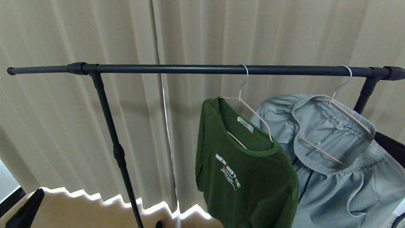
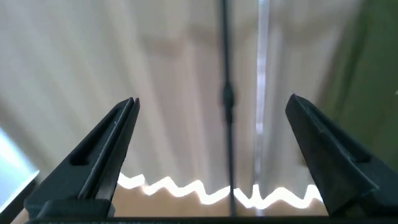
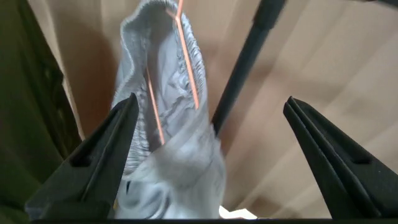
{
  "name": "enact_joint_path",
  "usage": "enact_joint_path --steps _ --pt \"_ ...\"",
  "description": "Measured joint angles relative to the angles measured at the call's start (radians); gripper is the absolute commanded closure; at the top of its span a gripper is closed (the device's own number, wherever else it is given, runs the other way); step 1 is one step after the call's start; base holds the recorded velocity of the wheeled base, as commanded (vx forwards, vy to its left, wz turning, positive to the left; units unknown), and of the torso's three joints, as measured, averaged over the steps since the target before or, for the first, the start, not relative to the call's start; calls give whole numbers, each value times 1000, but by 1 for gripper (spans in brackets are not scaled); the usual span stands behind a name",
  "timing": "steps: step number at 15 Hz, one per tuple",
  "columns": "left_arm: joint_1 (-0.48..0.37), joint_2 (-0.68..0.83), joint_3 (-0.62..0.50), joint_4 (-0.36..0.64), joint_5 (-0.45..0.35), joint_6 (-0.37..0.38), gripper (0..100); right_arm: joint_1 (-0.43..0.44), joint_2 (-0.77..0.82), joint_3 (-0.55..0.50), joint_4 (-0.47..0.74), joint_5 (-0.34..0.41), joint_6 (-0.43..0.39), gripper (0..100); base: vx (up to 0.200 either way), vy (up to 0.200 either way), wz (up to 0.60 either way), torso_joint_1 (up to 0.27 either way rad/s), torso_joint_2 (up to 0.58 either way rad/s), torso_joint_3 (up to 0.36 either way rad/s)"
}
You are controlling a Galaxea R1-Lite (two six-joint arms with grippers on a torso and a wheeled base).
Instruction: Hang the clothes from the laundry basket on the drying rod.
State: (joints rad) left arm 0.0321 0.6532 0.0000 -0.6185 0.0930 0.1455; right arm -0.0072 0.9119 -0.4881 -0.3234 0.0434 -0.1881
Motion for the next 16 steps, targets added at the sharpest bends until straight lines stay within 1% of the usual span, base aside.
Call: enact_joint_path --steps 2,3,5,6,7,8,9,10,11,12,14,16 --pt "34 -106 0 185 0 -12 0 1 -122 55 34 0 -3 0 0 0 0 0 0 0" --pt "45 -176 0 291 -3 -16 0 1 -188 81 82 0 -5 0 0 0 0 0 0 0" --pt "54 -317 -2 463 -8 -18 0 8 -304 109 221 15 -5 0 0 0 0 0 0 0" --pt "57 -390 -3 539 -9 -19 0 18 -362 119 285 30 -5 0 0 0 0 0 0 0" --pt "58 -444 -3 581 -12 -33 0 31 -414 132 328 39 -5 0 0 0 0 0 0 0" --pt "58 -482 -3 589 -27 -51 0 44 -465 148 362 44 -5 0 0 0 0 0 0 0" --pt "58 -510 -2 590 -76 -55 0 55 -516 170 394 45 -5 0 0 0 0 0 0 0" --pt "57 -526 -2 590 -167 -46 0 62 -560 191 423 46 -6 0 0 0 0 0 0 0" --pt "55 -538 -1 590 -208 -35 0 66 -597 212 449 46 -6 0 0 0 0 0 0 0" --pt "43 -548 -1 590 -214 -30 0 69 -633 230 467 45 -5 0 0 0 0 0 0 0" --pt "-32 -567 0 590 -217 -27 0 66 -722 264 537 35 -4 0 0 0 0 0 0 0" --pt "-52 -582 0 590 -212 -29 0 33 -810 289 627 25 0 0 0 0 0 0 0 0"
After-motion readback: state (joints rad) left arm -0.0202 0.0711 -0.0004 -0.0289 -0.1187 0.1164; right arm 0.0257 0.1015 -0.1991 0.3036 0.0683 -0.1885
